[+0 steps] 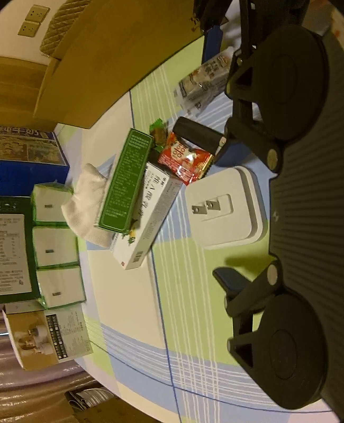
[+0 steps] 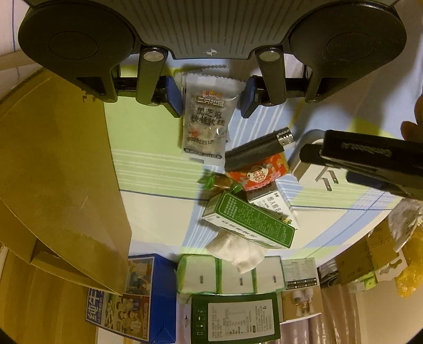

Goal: Organize objects
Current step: 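Grasp the white plug adapter with the left tool while the right tool grasps the snack packet, then carry adapter and snack packet into the cardboard box and release both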

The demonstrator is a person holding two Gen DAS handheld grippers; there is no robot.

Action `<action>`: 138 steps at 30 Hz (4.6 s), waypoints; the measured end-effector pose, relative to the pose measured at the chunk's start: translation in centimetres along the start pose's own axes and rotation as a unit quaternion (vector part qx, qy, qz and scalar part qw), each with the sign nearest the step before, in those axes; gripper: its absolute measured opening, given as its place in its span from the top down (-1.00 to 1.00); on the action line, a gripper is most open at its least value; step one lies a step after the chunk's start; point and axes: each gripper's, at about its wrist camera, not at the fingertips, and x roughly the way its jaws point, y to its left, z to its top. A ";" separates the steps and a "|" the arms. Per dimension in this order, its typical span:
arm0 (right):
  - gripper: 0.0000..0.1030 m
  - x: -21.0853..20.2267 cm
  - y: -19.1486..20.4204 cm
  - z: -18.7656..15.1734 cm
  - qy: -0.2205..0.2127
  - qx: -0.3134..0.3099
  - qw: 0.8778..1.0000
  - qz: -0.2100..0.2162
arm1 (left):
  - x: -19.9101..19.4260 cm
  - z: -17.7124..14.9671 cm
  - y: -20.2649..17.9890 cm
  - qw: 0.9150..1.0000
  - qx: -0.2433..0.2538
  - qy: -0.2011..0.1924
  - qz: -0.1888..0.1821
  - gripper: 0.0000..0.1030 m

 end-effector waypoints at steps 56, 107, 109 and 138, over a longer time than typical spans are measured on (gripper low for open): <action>0.34 -10.3 0.5 -0.9 -0.053 0.038 0.998 0.002 | -11.4 -3.0 -3.9 0.999 -0.026 -0.027 0.013 -0.17; 0.34 -21.3 -21.9 6.2 -0.099 0.155 0.982 -0.047 | -13.0 11.3 -24.7 0.987 0.096 -0.073 -0.105 -0.17; 0.34 -20.4 -22.4 6.5 -0.093 0.163 0.981 -0.043 | -12.2 11.8 -24.9 0.987 0.099 -0.069 -0.107 -0.17; 0.34 -15.9 -25.1 6.1 -0.059 0.197 0.978 -0.038 | -7.4 14.4 -23.5 0.987 0.098 -0.069 -0.103 -0.48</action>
